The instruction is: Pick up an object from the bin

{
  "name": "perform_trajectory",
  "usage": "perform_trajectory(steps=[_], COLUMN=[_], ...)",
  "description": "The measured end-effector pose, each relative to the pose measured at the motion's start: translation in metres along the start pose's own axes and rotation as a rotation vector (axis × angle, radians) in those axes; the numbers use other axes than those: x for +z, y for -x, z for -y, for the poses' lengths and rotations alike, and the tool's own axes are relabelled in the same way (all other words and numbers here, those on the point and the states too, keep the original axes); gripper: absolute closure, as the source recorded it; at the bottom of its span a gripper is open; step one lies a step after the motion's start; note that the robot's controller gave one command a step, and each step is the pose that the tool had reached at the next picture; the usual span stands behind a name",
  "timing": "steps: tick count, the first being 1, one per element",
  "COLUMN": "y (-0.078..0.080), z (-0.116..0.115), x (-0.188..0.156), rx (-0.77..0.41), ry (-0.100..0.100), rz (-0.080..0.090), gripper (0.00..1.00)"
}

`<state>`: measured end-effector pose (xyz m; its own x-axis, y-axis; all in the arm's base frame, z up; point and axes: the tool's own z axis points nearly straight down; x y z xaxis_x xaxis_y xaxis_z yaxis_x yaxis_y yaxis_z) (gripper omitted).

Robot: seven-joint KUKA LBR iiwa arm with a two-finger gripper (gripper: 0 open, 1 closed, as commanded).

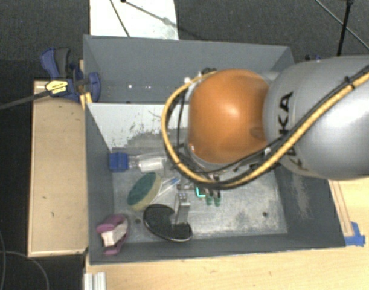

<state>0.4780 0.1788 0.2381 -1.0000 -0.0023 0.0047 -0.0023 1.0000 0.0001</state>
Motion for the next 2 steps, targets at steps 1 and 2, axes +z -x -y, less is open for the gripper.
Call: perform_trajectory(steps=[1, 2], y=[0.003, 0.005], z=[0.019, 0.021], x=[0.165, 0.137], rx=[-0.073, 0.115], ry=[0.004, 0.003], rz=[0.014, 0.009], gripper=[0.00, 0.00])
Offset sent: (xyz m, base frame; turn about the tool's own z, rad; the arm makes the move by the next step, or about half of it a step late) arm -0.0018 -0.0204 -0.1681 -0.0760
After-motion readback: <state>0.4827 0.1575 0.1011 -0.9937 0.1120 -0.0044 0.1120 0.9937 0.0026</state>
